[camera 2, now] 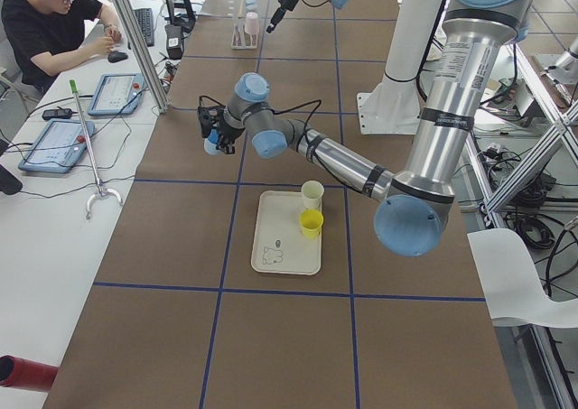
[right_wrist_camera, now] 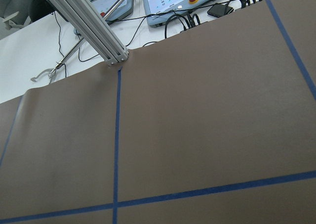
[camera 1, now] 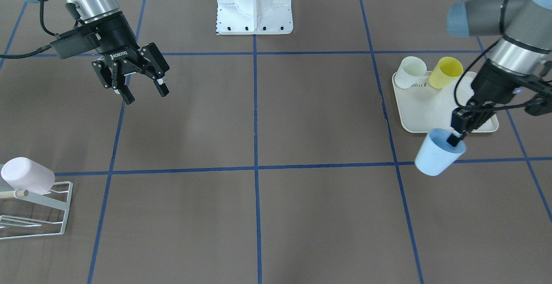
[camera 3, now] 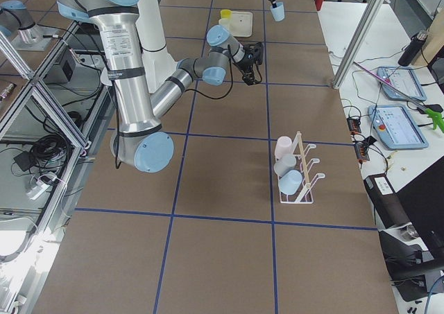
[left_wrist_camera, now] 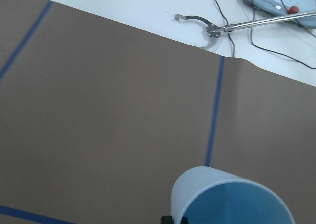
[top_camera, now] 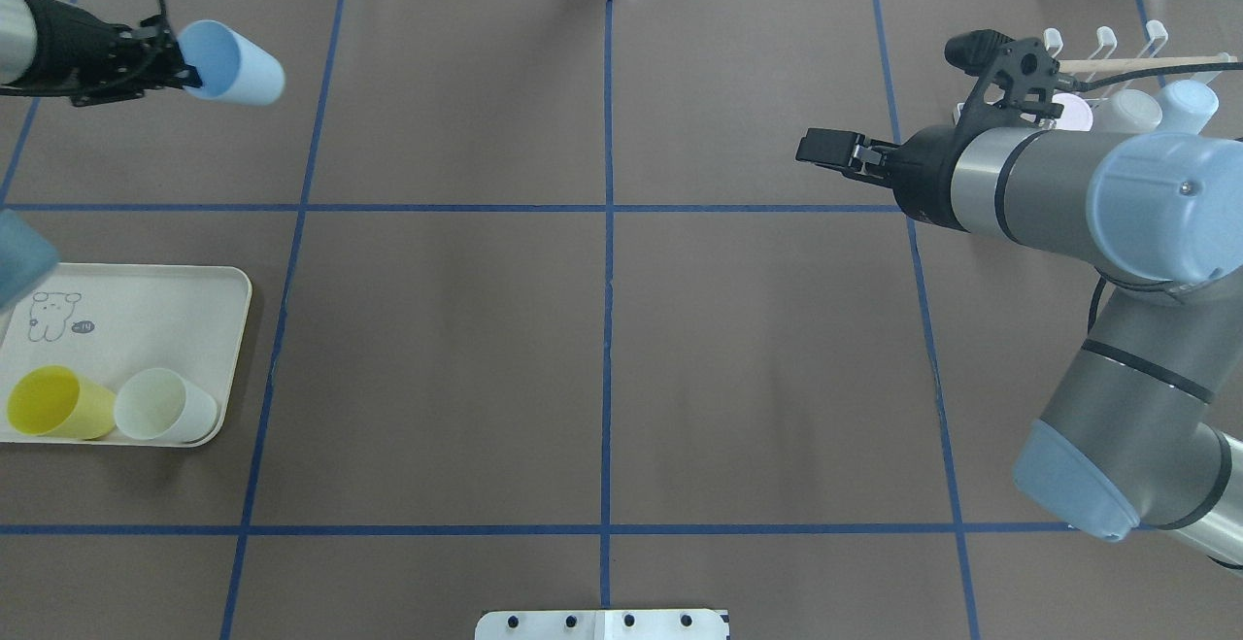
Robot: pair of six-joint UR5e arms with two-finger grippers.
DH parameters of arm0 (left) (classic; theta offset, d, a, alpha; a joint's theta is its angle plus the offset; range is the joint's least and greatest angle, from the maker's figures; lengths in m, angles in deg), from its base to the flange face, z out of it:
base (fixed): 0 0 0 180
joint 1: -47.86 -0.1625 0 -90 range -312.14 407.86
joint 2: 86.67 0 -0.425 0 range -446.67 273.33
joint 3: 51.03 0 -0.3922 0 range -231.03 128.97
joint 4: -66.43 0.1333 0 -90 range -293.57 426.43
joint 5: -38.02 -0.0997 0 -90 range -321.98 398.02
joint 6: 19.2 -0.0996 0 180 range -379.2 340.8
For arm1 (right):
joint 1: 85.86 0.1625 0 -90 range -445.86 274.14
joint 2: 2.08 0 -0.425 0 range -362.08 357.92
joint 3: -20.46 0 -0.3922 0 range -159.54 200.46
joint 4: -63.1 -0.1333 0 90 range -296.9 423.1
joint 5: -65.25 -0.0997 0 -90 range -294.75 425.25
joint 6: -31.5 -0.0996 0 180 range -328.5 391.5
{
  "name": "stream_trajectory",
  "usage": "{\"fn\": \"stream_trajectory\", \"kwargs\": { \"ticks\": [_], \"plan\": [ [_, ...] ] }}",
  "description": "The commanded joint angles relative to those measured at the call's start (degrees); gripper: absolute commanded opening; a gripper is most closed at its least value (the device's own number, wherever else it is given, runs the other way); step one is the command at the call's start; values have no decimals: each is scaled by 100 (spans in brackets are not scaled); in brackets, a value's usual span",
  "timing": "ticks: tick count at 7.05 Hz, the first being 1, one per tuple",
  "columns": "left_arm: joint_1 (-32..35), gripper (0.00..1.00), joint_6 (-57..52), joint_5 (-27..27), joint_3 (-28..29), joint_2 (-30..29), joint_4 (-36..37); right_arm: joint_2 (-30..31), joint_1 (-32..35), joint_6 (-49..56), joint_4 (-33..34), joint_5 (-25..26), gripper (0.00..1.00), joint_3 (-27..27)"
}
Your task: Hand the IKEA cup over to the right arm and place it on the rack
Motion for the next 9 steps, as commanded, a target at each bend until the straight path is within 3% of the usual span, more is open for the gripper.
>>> {"fn": "stream_trajectory", "kwargs": {
  "ticks": [1, 2, 4, 5, 8, 9],
  "plan": [
    [-952, 0, 2231, -753, 10, -958, -84, -848, -15, -910, 1, 23, 100, 326],
    [-1208, 0, 3233, -1071, 53, -1067, -720, -1237, -58, -1759, -112, 92, 100, 581],
    [-1394, 0, 4346, -1266, 333, -1059, -2136, -1320, -295, -2538, -1800, 513, 100, 1230],
    [-1569, 0, 4725, -1659, 509, -1059, -2698, -1320, -374, -2802, -2245, 724, 100, 1382],
    [-1939, 0, 6753, -2688, 1361, -1068, -5516, -1328, -480, -3244, -2739, 1033, 99, 1384],
    [-2218, 0, 6916, -3074, 1381, -1085, -5830, -1355, -480, -3332, -2776, 1042, 99, 1384]
  ]
}}
